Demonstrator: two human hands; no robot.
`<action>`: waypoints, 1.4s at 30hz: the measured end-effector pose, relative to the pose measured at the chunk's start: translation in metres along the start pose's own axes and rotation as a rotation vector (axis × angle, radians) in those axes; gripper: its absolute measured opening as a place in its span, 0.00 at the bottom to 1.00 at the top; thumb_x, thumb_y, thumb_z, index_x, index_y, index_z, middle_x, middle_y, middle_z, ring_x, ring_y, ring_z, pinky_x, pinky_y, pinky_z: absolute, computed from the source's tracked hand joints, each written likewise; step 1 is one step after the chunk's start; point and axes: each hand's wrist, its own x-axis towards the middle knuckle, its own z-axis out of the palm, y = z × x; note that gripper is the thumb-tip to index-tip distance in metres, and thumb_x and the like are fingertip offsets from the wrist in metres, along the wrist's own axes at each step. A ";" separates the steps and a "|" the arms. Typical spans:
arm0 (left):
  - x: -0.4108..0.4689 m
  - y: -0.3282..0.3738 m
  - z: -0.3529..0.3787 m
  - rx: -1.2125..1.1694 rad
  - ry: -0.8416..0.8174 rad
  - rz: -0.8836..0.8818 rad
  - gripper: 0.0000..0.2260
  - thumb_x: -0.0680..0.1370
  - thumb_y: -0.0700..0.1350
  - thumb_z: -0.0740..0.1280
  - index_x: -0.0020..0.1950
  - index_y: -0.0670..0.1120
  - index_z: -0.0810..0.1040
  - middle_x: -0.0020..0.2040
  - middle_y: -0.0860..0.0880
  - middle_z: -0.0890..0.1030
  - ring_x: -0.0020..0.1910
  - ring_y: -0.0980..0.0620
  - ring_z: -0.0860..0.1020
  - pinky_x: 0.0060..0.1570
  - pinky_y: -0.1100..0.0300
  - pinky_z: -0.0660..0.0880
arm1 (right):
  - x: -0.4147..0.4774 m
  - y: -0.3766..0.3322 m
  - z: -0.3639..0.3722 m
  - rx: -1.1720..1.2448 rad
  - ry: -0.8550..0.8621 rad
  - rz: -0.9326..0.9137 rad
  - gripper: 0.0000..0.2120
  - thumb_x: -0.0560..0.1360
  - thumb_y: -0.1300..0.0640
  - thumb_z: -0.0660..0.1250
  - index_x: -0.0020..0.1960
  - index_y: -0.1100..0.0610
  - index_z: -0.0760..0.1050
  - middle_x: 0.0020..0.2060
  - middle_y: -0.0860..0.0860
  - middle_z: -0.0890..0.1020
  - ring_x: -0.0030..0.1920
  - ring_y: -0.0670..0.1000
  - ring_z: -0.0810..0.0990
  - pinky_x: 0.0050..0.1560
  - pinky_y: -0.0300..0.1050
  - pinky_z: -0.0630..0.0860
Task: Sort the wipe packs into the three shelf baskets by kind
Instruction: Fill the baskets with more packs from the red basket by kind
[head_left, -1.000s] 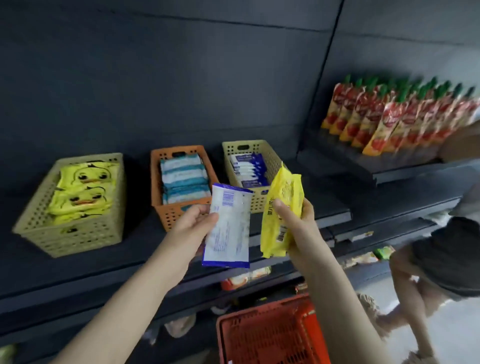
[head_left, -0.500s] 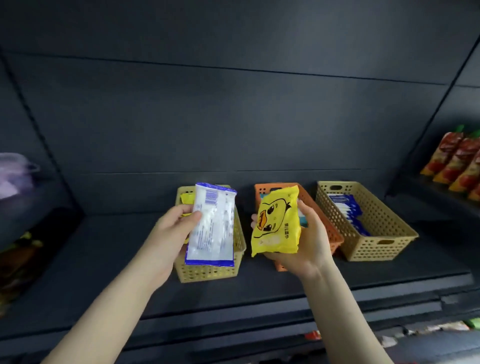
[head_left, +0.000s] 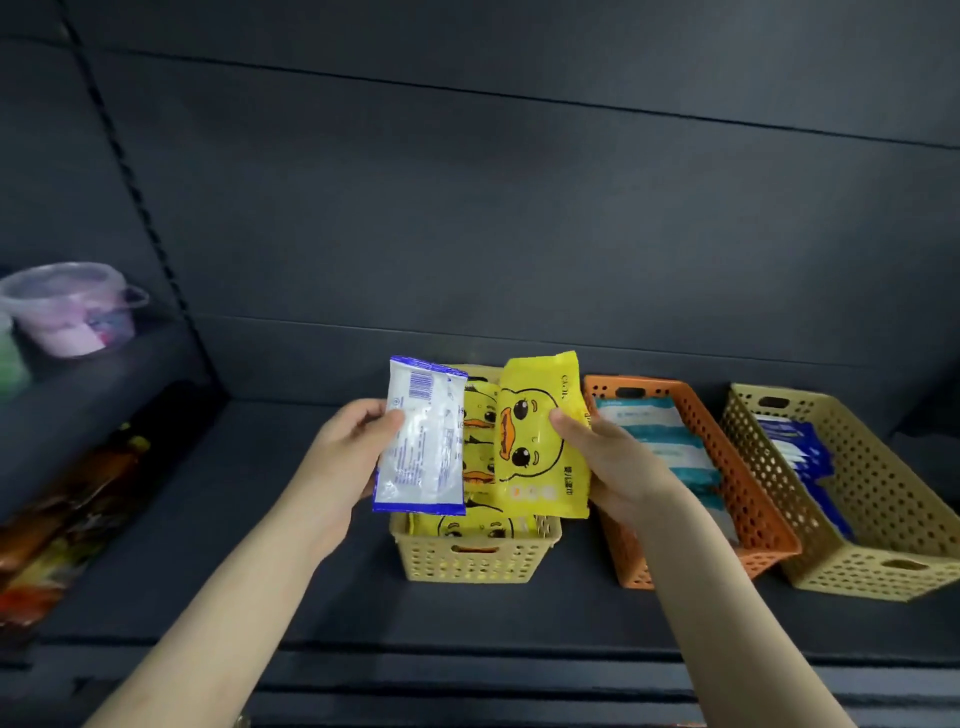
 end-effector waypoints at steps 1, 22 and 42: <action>0.004 0.000 0.001 -0.008 0.024 -0.004 0.06 0.80 0.47 0.64 0.54 0.46 0.77 0.50 0.47 0.84 0.48 0.49 0.83 0.50 0.47 0.77 | 0.006 -0.003 -0.001 -0.064 -0.013 -0.001 0.11 0.79 0.56 0.64 0.59 0.58 0.76 0.51 0.57 0.85 0.51 0.56 0.84 0.53 0.54 0.80; 0.039 -0.014 -0.022 -0.082 0.252 -0.006 0.04 0.80 0.46 0.64 0.51 0.50 0.78 0.49 0.51 0.84 0.49 0.50 0.83 0.58 0.42 0.75 | 0.108 0.016 0.029 -1.235 -0.688 0.042 0.18 0.76 0.51 0.68 0.64 0.42 0.71 0.65 0.44 0.74 0.65 0.48 0.72 0.68 0.51 0.69; 0.073 -0.029 -0.024 -0.117 0.105 -0.083 0.03 0.79 0.47 0.65 0.51 0.51 0.77 0.49 0.52 0.84 0.49 0.53 0.83 0.55 0.49 0.76 | 0.086 0.055 0.033 -1.711 -0.296 -0.175 0.29 0.81 0.38 0.47 0.78 0.42 0.41 0.78 0.51 0.39 0.77 0.57 0.40 0.76 0.60 0.47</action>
